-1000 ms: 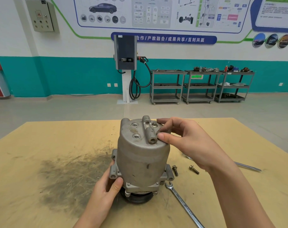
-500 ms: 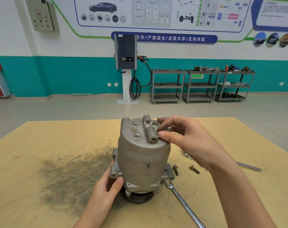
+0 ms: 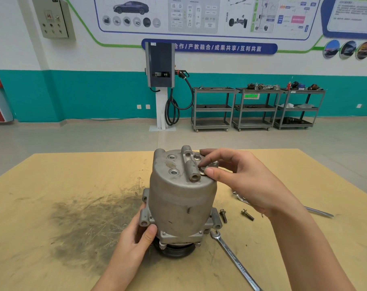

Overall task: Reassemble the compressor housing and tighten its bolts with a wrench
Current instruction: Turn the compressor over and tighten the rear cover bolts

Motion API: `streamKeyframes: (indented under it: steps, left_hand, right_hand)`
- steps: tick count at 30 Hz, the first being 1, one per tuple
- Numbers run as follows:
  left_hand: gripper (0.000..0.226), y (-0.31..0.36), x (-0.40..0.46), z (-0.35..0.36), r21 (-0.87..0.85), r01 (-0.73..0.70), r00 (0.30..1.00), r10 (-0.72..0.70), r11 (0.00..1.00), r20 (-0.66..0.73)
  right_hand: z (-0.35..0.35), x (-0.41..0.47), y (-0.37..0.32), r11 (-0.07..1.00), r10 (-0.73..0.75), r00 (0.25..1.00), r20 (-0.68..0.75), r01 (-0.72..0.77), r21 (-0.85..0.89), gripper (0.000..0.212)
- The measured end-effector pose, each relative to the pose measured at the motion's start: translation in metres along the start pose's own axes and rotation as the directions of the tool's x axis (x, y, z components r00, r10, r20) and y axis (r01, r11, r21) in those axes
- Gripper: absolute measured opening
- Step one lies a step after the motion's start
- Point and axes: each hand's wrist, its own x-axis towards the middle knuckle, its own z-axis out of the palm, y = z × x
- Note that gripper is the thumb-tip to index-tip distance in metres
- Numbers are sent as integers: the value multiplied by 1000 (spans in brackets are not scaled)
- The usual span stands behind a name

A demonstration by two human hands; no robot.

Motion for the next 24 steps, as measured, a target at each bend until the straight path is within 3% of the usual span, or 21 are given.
streamKeyframes:
  steps: [5, 10, 17, 24]
  left_hand:
    - [124, -2, 0, 0, 2, 0, 1000, 0, 1000, 2]
    - [124, -3, 1, 0, 0, -3, 1000, 3, 1000, -3]
    - [122, -3, 1, 0, -4, -3, 1000, 3, 1000, -8]
    - [126, -4, 0, -1, 10, 1, 1000, -1, 1000, -5]
  right_hand:
    - [5, 2, 0, 1000, 0, 997, -73, -2, -27, 11]
    - [-1, 0, -1, 999, 7, 1000, 4, -7, 53, 17]
    - [4, 2, -1, 1000, 8, 998, -59, -9, -20, 10]
    - [0, 0, -1, 1000, 13, 1000, 0, -13, 28, 15]
